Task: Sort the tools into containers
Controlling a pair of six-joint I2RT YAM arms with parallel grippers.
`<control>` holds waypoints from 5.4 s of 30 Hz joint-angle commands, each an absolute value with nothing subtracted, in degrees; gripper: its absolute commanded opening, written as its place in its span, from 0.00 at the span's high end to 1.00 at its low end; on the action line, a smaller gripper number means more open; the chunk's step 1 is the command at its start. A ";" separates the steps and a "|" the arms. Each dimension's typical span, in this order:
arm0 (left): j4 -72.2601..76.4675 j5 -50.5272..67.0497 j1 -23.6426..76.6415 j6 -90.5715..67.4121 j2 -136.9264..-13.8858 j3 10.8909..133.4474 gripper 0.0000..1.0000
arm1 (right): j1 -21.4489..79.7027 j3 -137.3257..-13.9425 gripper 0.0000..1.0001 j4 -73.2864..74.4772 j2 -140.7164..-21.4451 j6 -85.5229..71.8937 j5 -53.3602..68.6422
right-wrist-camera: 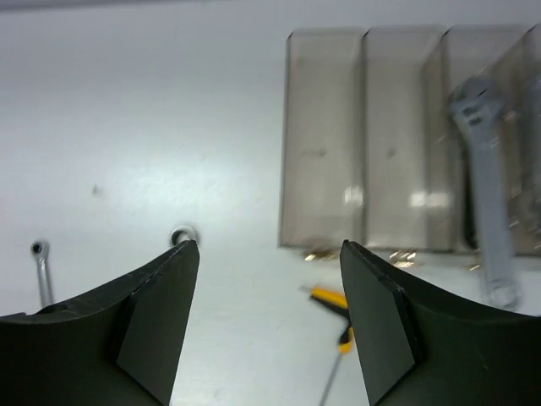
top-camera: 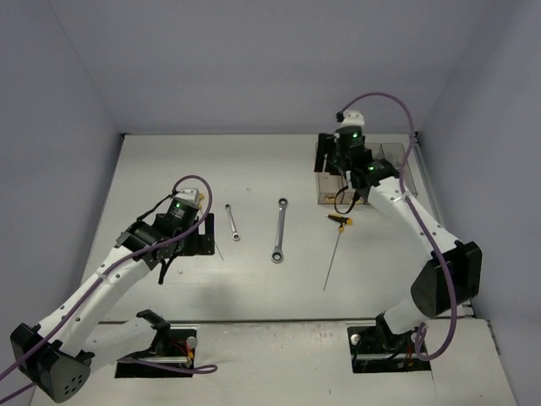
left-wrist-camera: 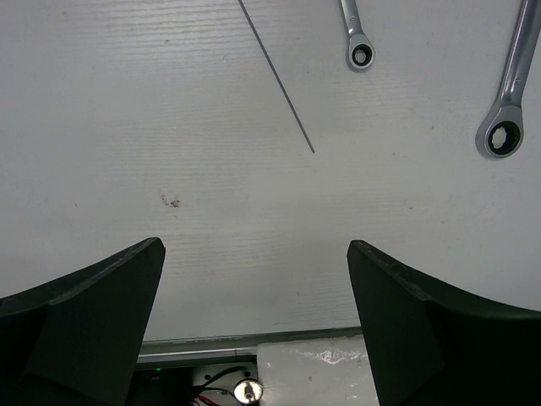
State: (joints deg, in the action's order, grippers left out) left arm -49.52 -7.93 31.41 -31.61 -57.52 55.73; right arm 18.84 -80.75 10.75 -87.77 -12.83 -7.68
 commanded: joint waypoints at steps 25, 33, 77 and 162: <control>-52.25 -6.92 30.52 -33.70 -47.53 53.61 0.13 | 42.43 -73.14 0.44 11.27 -113.12 -47.48 -17.20; -52.65 -6.52 30.58 -33.48 -46.86 53.03 0.13 | 42.77 -71.41 0.73 11.49 -115.69 -48.33 -13.72; -52.73 -7.03 30.50 -33.21 -47.31 53.10 0.13 | 39.55 -69.78 0.99 19.78 -117.72 -26.23 -2.79; -45.02 -7.12 30.41 -42.63 -90.94 76.90 0.13 | 6.24 -104.96 0.56 31.82 -101.62 -6.15 -1.58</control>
